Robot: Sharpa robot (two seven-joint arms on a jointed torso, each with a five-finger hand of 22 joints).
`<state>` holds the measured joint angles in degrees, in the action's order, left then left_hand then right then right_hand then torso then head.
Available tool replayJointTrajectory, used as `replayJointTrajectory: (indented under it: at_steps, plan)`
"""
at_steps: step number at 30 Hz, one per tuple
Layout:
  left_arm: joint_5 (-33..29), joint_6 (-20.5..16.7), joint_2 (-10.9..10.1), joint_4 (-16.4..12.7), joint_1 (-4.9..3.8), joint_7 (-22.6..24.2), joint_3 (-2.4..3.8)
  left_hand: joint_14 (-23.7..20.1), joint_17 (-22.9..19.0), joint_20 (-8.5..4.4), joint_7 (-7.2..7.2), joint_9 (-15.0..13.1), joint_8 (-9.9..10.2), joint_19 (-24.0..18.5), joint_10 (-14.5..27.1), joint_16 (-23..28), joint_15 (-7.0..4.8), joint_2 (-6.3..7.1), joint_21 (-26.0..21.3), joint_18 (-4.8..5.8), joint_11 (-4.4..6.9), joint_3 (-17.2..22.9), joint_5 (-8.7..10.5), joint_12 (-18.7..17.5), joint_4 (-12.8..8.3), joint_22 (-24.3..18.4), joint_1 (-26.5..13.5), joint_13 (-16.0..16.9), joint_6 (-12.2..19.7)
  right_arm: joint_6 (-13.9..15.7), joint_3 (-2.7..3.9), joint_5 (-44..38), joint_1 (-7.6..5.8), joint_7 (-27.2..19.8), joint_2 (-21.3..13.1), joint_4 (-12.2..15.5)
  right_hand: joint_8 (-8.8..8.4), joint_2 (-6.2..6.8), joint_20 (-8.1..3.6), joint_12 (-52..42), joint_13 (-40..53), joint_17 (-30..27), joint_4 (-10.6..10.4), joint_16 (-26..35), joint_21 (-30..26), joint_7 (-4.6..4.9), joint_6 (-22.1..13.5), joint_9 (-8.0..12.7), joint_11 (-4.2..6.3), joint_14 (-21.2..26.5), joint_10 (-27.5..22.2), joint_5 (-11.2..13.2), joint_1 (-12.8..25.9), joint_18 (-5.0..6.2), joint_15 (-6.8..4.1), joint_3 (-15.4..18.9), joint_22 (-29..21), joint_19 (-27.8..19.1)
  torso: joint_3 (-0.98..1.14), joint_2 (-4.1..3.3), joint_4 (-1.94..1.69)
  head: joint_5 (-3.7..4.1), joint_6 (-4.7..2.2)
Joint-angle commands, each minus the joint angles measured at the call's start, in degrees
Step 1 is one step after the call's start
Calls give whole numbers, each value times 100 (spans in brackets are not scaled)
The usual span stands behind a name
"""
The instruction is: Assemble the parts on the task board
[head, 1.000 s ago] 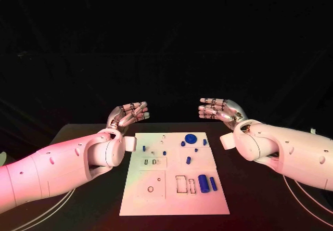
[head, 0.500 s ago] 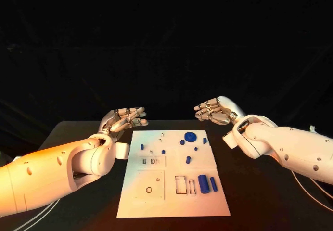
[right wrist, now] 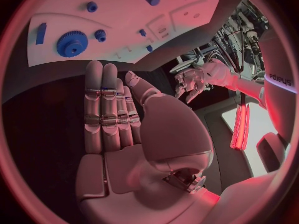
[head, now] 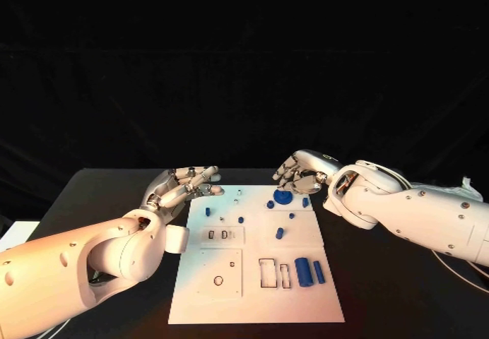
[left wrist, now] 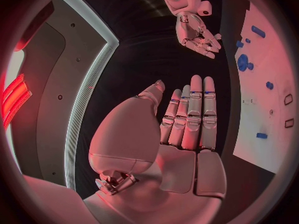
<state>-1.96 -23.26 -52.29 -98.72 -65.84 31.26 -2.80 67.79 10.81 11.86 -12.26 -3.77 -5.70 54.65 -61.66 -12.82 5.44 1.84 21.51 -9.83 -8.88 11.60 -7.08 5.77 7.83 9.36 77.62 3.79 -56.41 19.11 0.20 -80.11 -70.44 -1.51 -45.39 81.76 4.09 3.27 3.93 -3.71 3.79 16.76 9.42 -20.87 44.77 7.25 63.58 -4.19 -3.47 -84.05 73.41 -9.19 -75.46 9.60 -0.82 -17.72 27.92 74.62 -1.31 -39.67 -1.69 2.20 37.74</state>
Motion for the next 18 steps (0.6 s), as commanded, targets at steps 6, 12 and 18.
replayJointTrajectory:
  at_steps: [6,12,18]
  plan:
    - [-138,159,-107,-347,-22,-20,39,-28,7,-1,-35,8,33,-31,0,24,24,4,-36,-52,-19,-23,2,-26,10,-8,-37,-5,21,-624,11,-1759,-100,1149,39,135,-37,420,-2,15,3,1436,-444,-1995,3291,-31,9,-4,33,-253,-72,304,147,-591,-37,-533,4128,766,-31,-303,-109,93,-84]
    - [-153,184,-201,-476,-30,-39,47,-28,13,2,-40,8,44,-35,9,27,27,-4,-38,-52,-23,-19,0,-34,9,-10,-37,-6,29,-763,13,-2039,-138,1257,52,185,-35,630,43,17,12,2869,-729,-3496,3898,-42,19,-19,13,-267,-142,323,124,-710,-34,-681,4980,930,-23,-378,-141,120,-98]
    - [-157,200,-260,-555,-40,-58,52,-27,16,4,-44,8,51,-37,16,29,29,-9,-39,-52,-26,-18,-1,-39,9,-12,-39,-6,35,-898,13,-2142,-149,1290,59,251,-33,737,60,20,23,3556,-910,-4196,4137,-59,32,-28,13,-263,-137,319,108,-778,-24,-699,5373,1067,-9,-434,-168,114,-96]
